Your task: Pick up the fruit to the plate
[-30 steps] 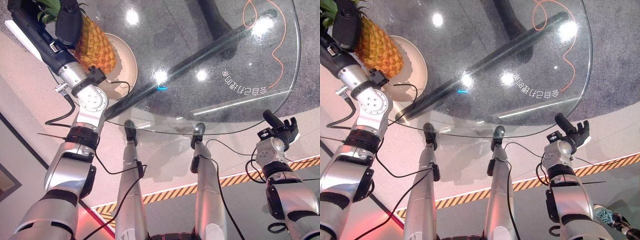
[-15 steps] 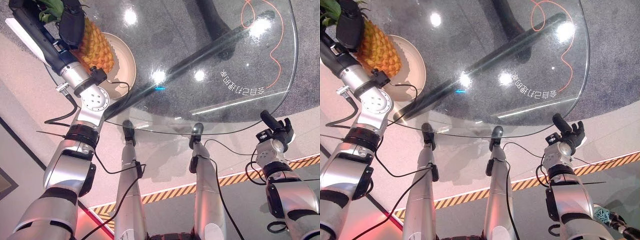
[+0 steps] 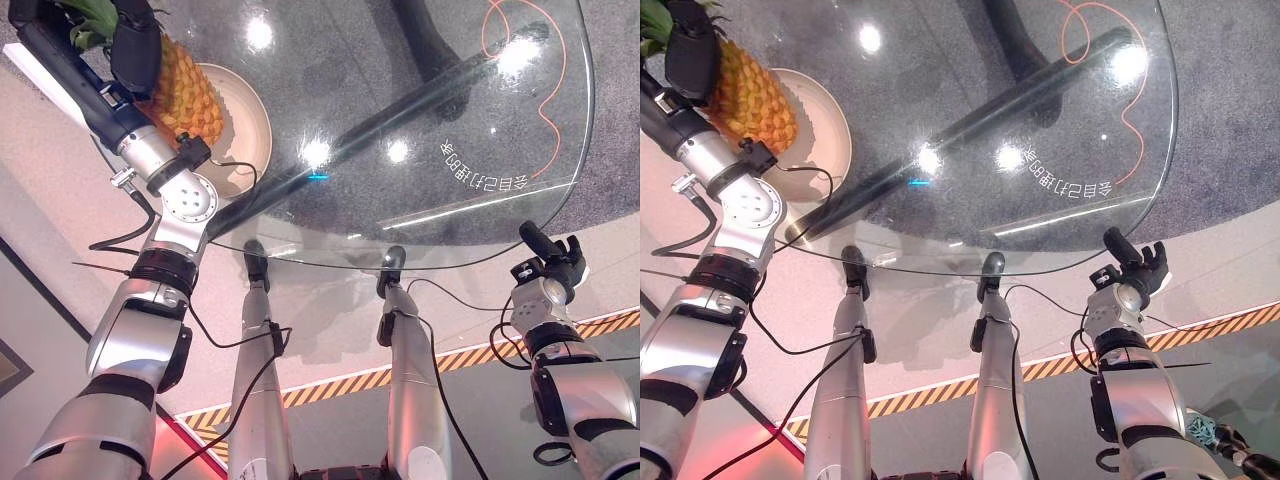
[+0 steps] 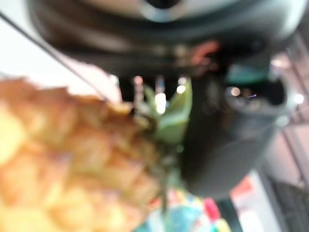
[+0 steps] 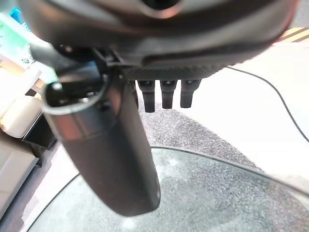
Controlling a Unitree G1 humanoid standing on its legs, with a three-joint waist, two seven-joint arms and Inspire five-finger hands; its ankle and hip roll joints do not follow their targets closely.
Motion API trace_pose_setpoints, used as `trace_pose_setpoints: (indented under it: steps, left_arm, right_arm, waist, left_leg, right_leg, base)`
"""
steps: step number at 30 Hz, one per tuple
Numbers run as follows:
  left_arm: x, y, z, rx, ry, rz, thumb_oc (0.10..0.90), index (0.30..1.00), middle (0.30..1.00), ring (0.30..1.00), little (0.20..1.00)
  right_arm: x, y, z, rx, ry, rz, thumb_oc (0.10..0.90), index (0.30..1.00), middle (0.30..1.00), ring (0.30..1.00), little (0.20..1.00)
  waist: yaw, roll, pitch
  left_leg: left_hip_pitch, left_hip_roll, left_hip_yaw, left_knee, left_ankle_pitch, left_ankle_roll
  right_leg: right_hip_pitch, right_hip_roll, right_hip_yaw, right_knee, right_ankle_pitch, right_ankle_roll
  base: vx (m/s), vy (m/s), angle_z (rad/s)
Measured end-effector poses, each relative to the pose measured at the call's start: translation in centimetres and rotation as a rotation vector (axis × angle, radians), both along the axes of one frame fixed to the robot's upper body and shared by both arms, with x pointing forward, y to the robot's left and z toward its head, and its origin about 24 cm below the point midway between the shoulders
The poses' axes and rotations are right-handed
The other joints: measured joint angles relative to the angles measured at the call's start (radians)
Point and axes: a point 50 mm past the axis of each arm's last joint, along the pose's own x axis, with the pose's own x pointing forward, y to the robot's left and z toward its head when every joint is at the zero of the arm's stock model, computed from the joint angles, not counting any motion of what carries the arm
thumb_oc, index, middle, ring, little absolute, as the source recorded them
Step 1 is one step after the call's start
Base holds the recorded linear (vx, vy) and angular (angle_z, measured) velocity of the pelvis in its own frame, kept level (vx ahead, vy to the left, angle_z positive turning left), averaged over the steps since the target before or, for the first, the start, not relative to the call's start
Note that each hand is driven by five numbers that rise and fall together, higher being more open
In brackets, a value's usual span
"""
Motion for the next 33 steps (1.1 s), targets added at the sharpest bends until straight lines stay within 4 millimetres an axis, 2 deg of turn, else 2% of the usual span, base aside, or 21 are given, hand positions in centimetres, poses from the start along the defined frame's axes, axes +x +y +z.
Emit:
trace_pose_setpoints:
  steps: [10,16,33]
  left_arm:
    - [0.1,0.0,-0.1,0.012,0.012,-0.006,0.100,0.300,0.300,0.300,0.200]
    - [0.6,0.6,-0.9,0.045,0.086,-0.001,0.100,0.300,0.300,0.300,0.200]
    - [1.0,1.0,-1.2,0.036,0.129,-0.040,0.100,0.300,0.300,0.300,0.200]
  right_arm:
    - [0.2,0.4,0.0,-0.002,-0.001,0.011,0.800,0.900,0.900,0.900,0.900]
    - [0.6,1.1,0.2,0.003,-0.014,0.025,0.800,0.900,0.900,0.900,0.900]
    - [0.7,1.1,0.2,0.001,-0.015,0.027,0.800,0.900,0.900,0.900,0.900]
  waist:
    - [-0.006,-0.007,0.000]
    - [-0.022,-0.011,0.000]
    - [-0.023,-0.012,0.000]
  left_leg:
    - [-0.010,0.000,-0.004,0.000,0.000,0.000]
    - [-0.013,0.000,-0.005,0.000,0.000,0.000]
    - [-0.013,0.000,-0.005,0.000,0.000,0.000]
  right_leg:
    - [-0.001,0.001,-0.005,-0.012,0.004,0.000]
    - [-0.002,0.001,-0.007,-0.012,0.005,0.000]
    - [-0.003,0.001,-0.006,-0.012,0.005,0.000]
  base:
    - [0.00,0.000,0.00]
    - [0.00,0.000,0.00]
    - [0.00,0.000,0.00]
